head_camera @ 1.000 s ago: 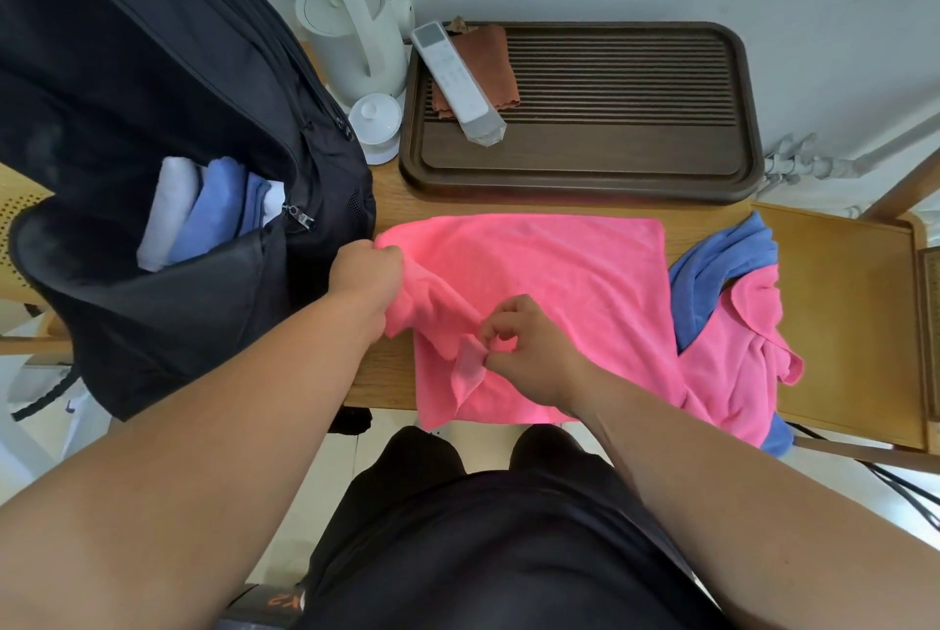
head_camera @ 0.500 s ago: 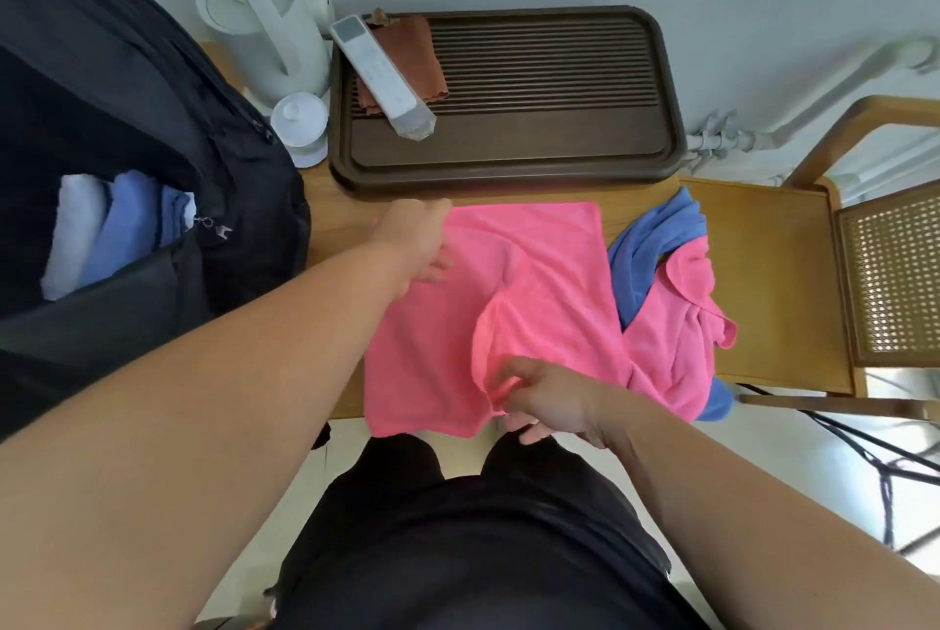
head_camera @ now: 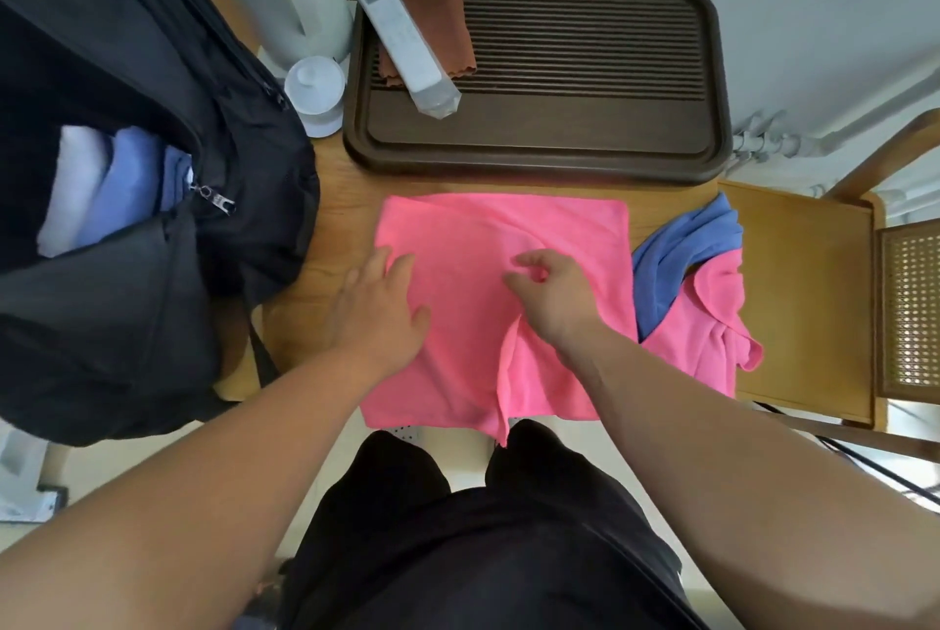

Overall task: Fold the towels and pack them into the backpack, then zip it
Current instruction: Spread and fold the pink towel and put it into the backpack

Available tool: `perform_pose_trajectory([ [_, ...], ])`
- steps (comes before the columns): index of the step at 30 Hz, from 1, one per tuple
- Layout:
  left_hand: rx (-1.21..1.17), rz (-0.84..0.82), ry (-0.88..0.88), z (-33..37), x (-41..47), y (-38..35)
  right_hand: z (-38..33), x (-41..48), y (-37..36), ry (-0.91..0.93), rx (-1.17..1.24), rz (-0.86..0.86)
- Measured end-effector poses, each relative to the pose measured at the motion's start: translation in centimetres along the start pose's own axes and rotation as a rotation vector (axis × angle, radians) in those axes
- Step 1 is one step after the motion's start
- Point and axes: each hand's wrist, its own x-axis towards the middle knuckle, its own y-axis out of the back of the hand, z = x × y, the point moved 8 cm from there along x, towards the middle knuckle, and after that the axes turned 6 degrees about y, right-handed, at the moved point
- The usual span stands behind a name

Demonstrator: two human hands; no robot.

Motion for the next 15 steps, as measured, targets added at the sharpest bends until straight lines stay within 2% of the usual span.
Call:
perform_pose_trajectory([
  [3, -0.005, 0.002, -0.051, 1.0, 1.6, 1.3, -0.5, 1.5, 0.7, -0.010, 0.092, 0.048],
  [10, 0.028, -0.134, -0.118, 3.8, 5.8, 1.7, -2.0, 3.0, 2.6, 0.095, 0.252, 0.150],
  [12, -0.003, -0.136, -0.080, 3.4, 7.0, 1.7, -1.9, 3.3, 2.4, 0.083, 0.265, 0.132],
  [15, -0.035, -0.131, -0.039, 2.4, 8.5, 1.6, -0.7, 4.1, 1.3, -0.028, 0.233, 0.007],
])
